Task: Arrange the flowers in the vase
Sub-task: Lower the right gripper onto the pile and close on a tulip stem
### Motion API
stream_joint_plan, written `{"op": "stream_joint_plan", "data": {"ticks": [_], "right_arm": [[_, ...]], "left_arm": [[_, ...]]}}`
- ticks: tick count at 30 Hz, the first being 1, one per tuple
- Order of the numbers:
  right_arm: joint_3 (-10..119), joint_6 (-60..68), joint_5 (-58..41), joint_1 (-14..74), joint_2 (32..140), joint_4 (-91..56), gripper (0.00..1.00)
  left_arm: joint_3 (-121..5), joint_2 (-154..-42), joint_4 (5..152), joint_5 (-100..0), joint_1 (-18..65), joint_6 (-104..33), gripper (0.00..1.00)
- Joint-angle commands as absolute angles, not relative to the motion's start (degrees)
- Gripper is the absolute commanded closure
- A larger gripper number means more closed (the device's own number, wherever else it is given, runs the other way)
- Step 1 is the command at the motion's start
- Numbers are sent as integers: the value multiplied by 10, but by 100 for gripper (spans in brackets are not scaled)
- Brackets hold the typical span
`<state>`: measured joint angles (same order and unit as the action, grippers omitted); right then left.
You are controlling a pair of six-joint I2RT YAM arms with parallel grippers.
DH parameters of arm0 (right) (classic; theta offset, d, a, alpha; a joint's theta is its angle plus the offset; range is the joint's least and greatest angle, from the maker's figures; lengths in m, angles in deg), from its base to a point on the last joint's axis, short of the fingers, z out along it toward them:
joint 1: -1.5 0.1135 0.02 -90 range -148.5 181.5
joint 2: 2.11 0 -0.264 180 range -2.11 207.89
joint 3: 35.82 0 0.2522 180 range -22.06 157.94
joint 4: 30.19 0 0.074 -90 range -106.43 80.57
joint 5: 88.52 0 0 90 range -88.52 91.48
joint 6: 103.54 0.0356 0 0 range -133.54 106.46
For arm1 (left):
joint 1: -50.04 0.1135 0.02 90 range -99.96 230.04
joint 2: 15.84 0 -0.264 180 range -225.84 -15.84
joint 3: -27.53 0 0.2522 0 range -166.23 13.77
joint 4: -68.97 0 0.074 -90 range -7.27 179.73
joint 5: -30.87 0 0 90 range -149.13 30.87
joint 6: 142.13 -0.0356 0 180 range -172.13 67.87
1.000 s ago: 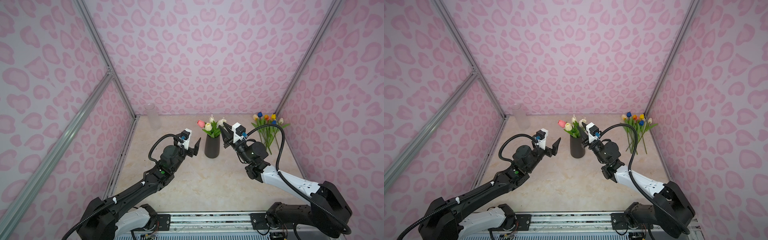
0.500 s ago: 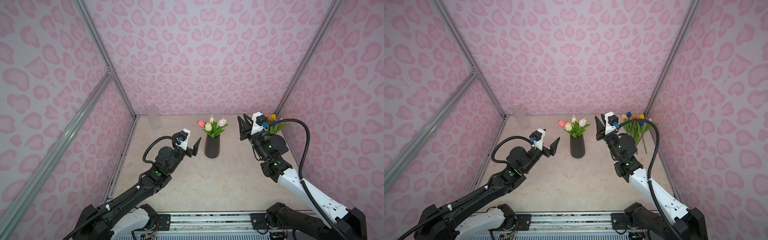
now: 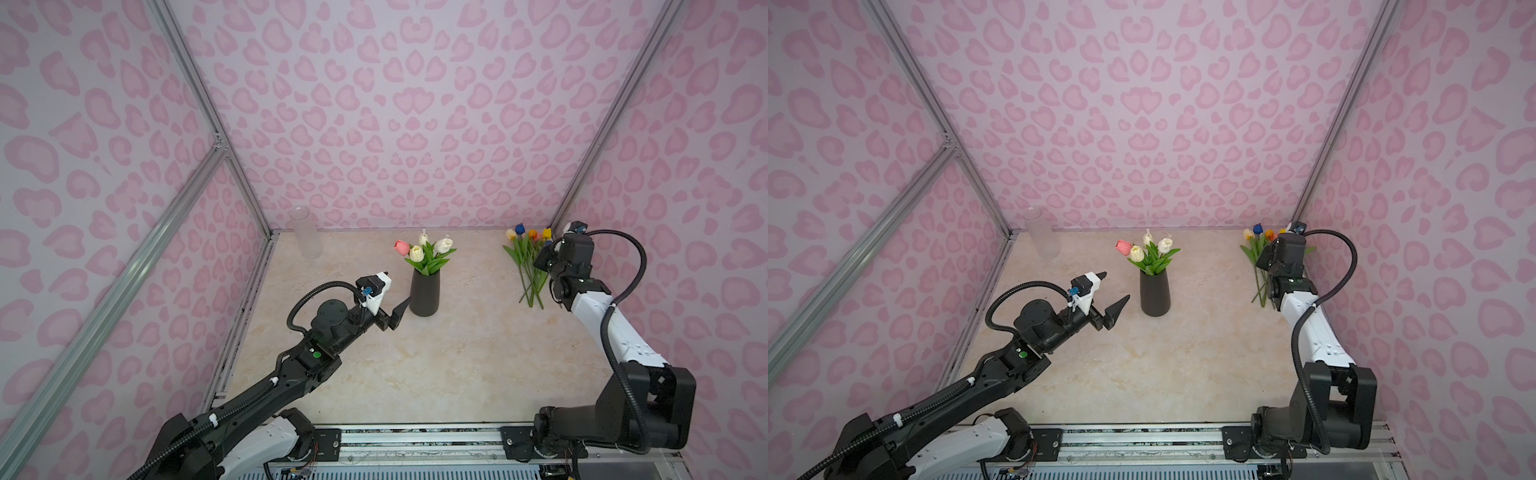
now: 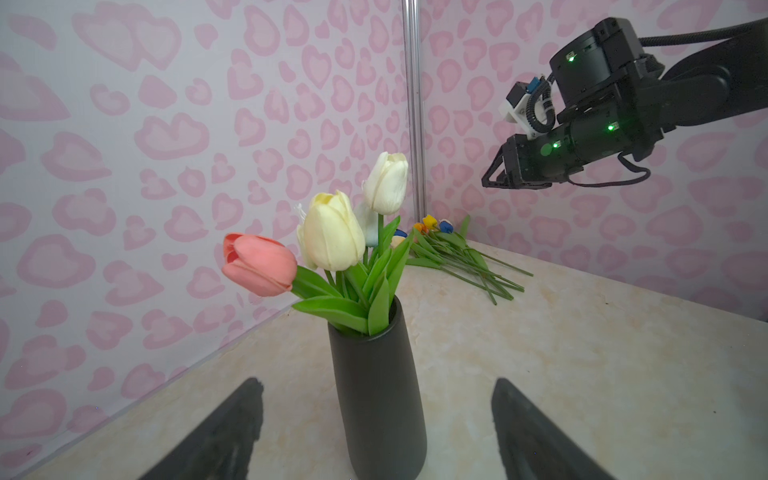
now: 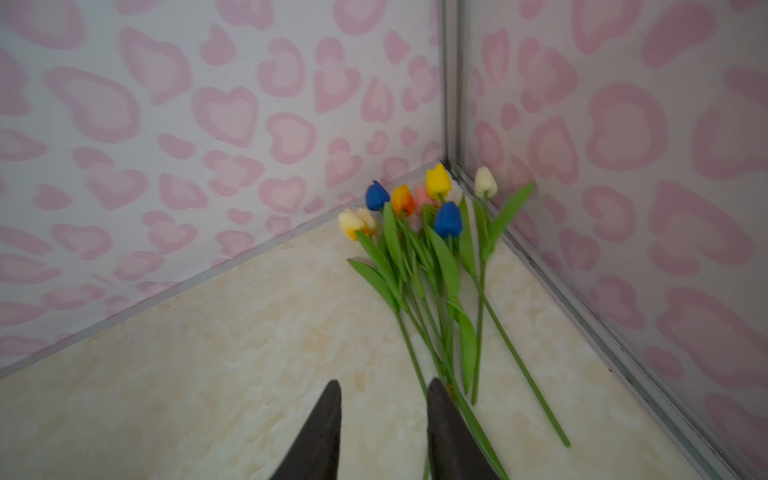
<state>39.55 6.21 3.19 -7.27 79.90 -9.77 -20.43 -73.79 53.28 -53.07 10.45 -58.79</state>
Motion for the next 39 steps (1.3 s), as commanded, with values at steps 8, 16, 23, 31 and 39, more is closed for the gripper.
{"op": "stream_joint_plan", "data": {"ticks": [8, 16, 23, 31, 39], "right_arm": [[572, 24, 50, -106, 1022, 127, 64], [645, 28, 26, -111, 1129, 166, 70], [675, 24, 17, -111, 1167, 169, 70], [692, 20, 15, -110, 1188, 162, 75], [706, 18, 28, -110, 1207, 167, 81]], "left_arm": [[-214, -762, 536, -531, 105, -600, 13], [-203, -748, 546, -549, 105, -606, 14], [-200, -741, 552, -559, 105, -613, 14], [-204, -747, 551, -561, 105, -615, 14], [-202, -743, 554, -565, 105, -617, 14]]}}
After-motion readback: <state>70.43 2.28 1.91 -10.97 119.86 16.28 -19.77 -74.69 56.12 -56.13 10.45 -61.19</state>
